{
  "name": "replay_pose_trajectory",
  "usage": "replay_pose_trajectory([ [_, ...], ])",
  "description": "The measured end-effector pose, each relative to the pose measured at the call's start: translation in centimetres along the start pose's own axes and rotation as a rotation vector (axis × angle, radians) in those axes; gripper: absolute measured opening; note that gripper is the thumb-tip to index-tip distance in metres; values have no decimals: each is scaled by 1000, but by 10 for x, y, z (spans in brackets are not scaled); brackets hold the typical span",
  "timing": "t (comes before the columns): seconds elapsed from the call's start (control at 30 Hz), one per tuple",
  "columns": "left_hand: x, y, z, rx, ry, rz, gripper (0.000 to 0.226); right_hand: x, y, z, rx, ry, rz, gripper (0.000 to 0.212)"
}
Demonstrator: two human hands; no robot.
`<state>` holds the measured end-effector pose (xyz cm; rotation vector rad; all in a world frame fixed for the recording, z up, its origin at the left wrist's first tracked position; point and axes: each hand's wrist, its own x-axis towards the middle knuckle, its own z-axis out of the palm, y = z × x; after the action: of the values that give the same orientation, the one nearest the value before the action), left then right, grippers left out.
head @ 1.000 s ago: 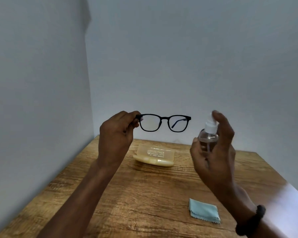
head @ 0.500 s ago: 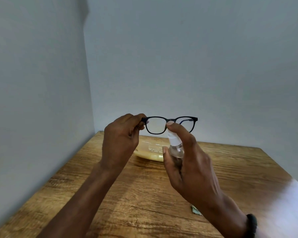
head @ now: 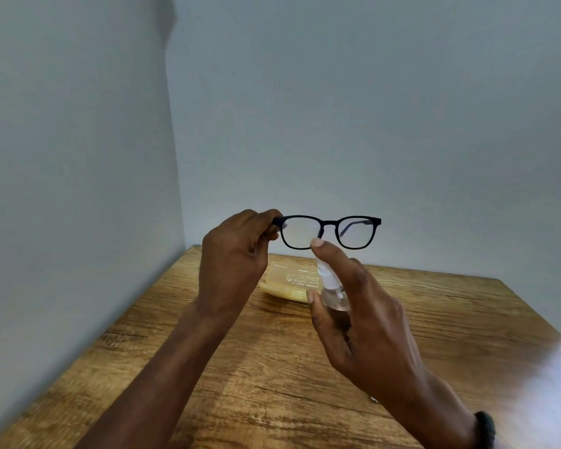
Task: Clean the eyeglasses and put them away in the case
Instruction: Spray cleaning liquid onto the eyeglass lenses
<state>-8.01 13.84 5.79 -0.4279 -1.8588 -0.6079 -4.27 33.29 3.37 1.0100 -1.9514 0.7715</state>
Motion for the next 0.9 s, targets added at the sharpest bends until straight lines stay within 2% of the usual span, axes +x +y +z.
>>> replay_pose_trajectory([
  [0.23, 2, 1, -2, -2, 5, -7, 20, 2, 0, -3, -34, 16, 15, 52],
  [0.47, 2, 0, -2, -69, 20, -24, 17, 3, 16, -14, -63, 157, 81, 59],
  [0.57, 2, -4, -4, -93, 38, -37, 26, 1, 27, -25, -31, 228, 160, 62],
  [0.67, 3, -6, -5, -102, 45, -30, 28, -1, 28, -25, 0, 204, 165, 61],
  [0.8, 3, -8, -4, -87, 51, -27, 14, -5, 26, -14, -18, 138, 160, 55],
  [0.9, 3, -10, -5, -76, 57, -43, 15, -5, 23, -13, -55, 117, 174, 52],
])
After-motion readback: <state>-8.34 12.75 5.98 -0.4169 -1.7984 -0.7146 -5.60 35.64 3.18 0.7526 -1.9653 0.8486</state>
